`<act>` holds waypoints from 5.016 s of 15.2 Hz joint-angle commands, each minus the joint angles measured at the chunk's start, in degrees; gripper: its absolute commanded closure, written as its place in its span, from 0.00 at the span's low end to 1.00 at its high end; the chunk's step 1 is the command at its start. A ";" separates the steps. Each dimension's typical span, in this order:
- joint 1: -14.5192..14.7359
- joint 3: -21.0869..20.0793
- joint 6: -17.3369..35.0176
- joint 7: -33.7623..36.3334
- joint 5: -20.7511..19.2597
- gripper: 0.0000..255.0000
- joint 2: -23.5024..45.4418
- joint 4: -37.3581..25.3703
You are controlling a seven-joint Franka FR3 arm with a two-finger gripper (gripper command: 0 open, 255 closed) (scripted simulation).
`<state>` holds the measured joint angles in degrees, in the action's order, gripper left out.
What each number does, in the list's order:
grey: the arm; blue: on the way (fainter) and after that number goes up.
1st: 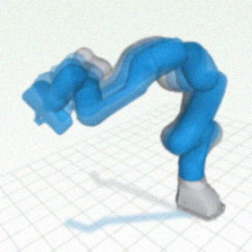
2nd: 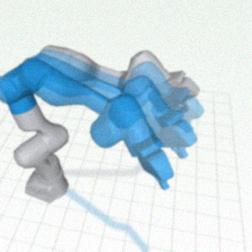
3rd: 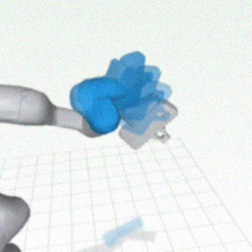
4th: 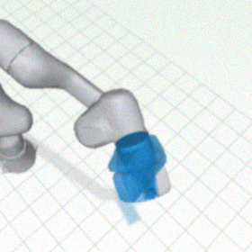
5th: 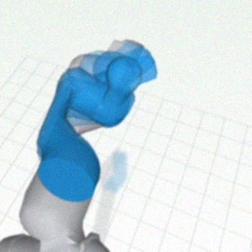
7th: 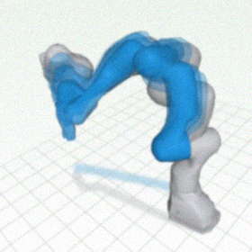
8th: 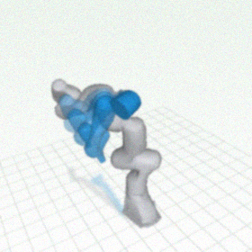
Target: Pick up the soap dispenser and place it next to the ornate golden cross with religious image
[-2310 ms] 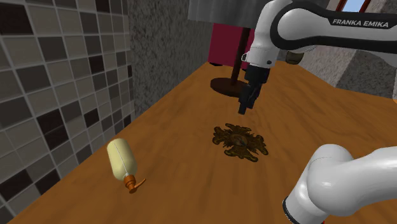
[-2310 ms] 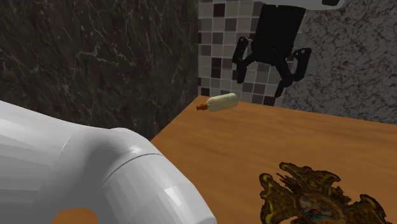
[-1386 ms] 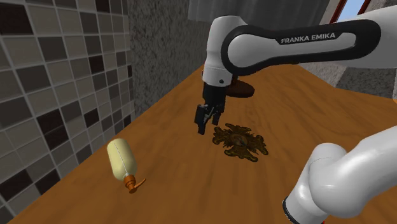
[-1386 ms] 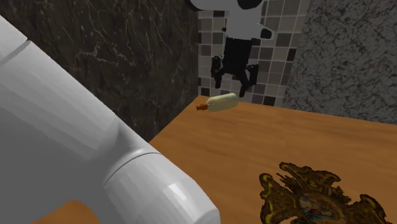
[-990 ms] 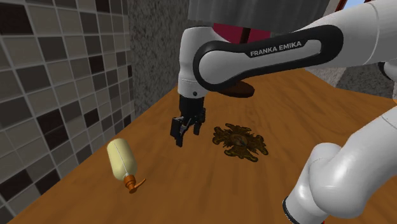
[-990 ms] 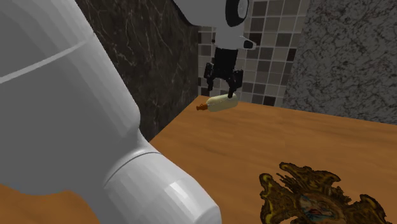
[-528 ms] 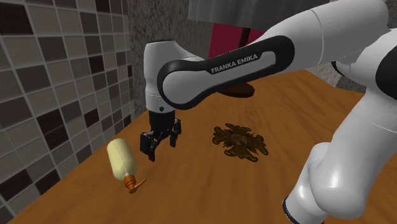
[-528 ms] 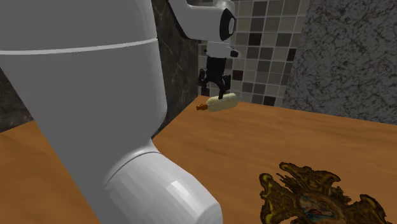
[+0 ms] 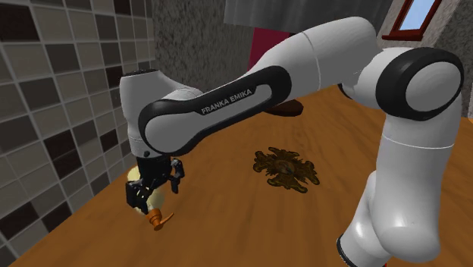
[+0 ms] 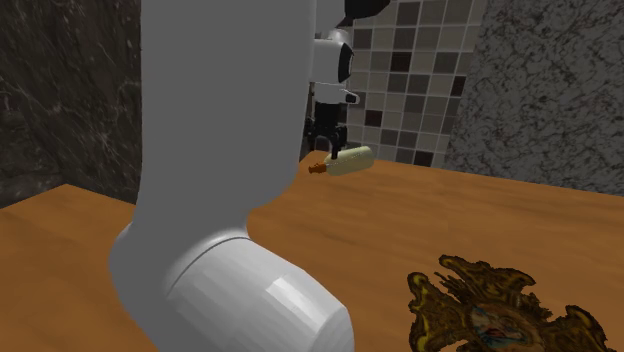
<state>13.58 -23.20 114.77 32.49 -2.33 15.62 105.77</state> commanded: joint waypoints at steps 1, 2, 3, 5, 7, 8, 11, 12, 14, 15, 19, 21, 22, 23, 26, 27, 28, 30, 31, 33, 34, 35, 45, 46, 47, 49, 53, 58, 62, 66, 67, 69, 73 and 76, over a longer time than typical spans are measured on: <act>1.38 -0.02 -0.41 1.82 -1.50 0.00 3.50 -3.45; 1.45 0.05 0.30 1.88 -1.59 0.00 3.72 -2.95; 1.50 0.10 1.00 1.95 -1.69 0.00 3.95 -2.47; 1.59 0.19 2.39 2.11 -1.92 0.00 4.45 -1.54; 1.69 0.29 3.77 2.27 -2.18 0.00 4.99 -0.67; 1.78 0.37 4.85 2.42 -2.39 0.00 5.45 -0.02; 1.78 0.37 4.85 2.41 -2.39 0.00 5.45 -0.02; 1.78 0.37 4.85 2.41 -2.39 0.00 5.45 -0.02; 1.78 0.37 4.85 2.41 -2.39 0.00 5.45 -0.02; 1.78 0.37 4.85 2.41 -2.39 0.00 5.45 -0.02; 1.78 0.37 4.85 2.42 -2.39 1.00 5.45 -0.02; 1.78 0.37 4.85 2.41 -2.39 1.00 5.45 -0.01; 1.78 0.37 4.84 2.42 -2.39 1.00 5.46 -0.03; 1.78 0.37 4.85 2.42 -2.39 1.00 5.46 -0.03; 1.78 0.37 4.85 2.41 -2.39 1.00 5.45 -0.02; 1.72 0.29 4.21 2.34 -2.22 1.00 5.06 -0.29; 1.66 0.22 3.57 2.26 -2.05 1.00 4.68 -0.58; 1.56 0.08 2.26 2.13 -1.74 1.00 3.97 -1.22; 1.51 0.02 1.61 2.06 -1.59 1.00 3.62 -1.55; 1.42 -0.10 0.29 1.94 -1.30 1.00 2.96 -2.26; 1.38 -0.15 -0.38 1.88 -1.16 1.00 2.64 -2.63; 1.34 -0.20 -1.05 1.83 -1.03 1.00 2.34 -3.01; 1.11 -0.60 -7.94 1.46 0.04 1.00 -0.12 -7.64; 1.10 -0.63 -8.65 1.45 0.11 1.00 -0.30 -8.19; 1.09 -0.65 -9.37 1.43 0.19 1.00 -0.47 -8.74; 1.09 -0.70 -10.80 1.41 0.32 1.00 -0.77 -9.90; 1.11 -0.80 -13.73 1.41 0.51 1.00 -1.22 -12.42; -0.89 -0.11 -14.55 -1.35 1.69 1.00 -4.42 -10.18; -4.45 1.82 -13.32 -7.08 3.47 1.00 -9.79 -3.76; -7.52 4.24 -12.60 -12.87 4.59 1.00 -14.23 1.36; -8.23 4.90 -12.48 -14.31 4.76 1.00 -15.19 2.45; -9.60 6.29 -12.29 -17.17 4.97 1.00 -16.94 4.44; -12.25 9.21 -12.06 -22.82 4.94 1.00 -19.74 7.58; -14.19 11.50 -11.98 -26.98 4.58 1.00 -21.23 9.26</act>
<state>0.01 -12.42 102.60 6.92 2.43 -5.42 114.64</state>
